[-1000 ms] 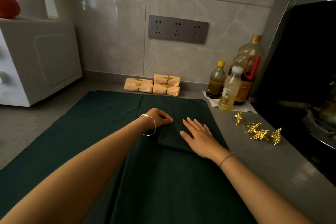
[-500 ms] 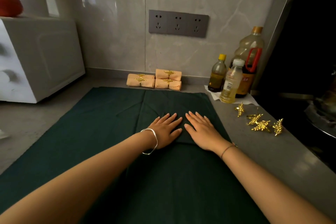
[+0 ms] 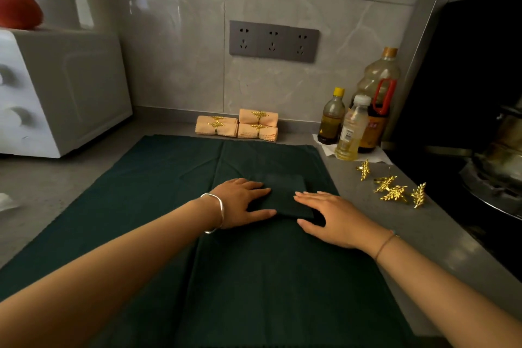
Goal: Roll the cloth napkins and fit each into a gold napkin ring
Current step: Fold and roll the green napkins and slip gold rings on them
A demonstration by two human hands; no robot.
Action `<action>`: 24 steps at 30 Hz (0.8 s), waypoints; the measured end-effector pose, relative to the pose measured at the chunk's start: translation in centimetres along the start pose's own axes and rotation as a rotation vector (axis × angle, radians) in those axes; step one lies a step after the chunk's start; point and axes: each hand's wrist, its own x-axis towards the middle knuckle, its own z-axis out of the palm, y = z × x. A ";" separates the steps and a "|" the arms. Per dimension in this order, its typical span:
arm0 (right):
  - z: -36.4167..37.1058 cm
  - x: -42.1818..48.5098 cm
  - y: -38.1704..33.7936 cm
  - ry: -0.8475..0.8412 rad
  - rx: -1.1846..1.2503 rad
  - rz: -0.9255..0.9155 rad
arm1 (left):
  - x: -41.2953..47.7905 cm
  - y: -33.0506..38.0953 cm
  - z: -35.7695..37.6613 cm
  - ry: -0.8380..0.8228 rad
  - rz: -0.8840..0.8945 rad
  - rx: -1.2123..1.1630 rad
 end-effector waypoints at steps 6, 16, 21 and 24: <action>0.0 1.2 -0.2 0.034 -0.045 0.021 | -1.0 -0.2 -0.8 -0.047 0.062 0.094; -0.6 0.0 -1.4 0.108 -0.114 0.019 | -1.8 0.9 -1.3 -0.010 0.084 0.205; -0.5 -4.0 -2.3 0.152 -0.135 -0.080 | -5.1 2.5 -0.7 0.018 0.213 0.322; 0.7 -5.3 -1.9 0.151 -0.088 -0.126 | -6.3 2.9 0.4 -0.020 0.268 0.341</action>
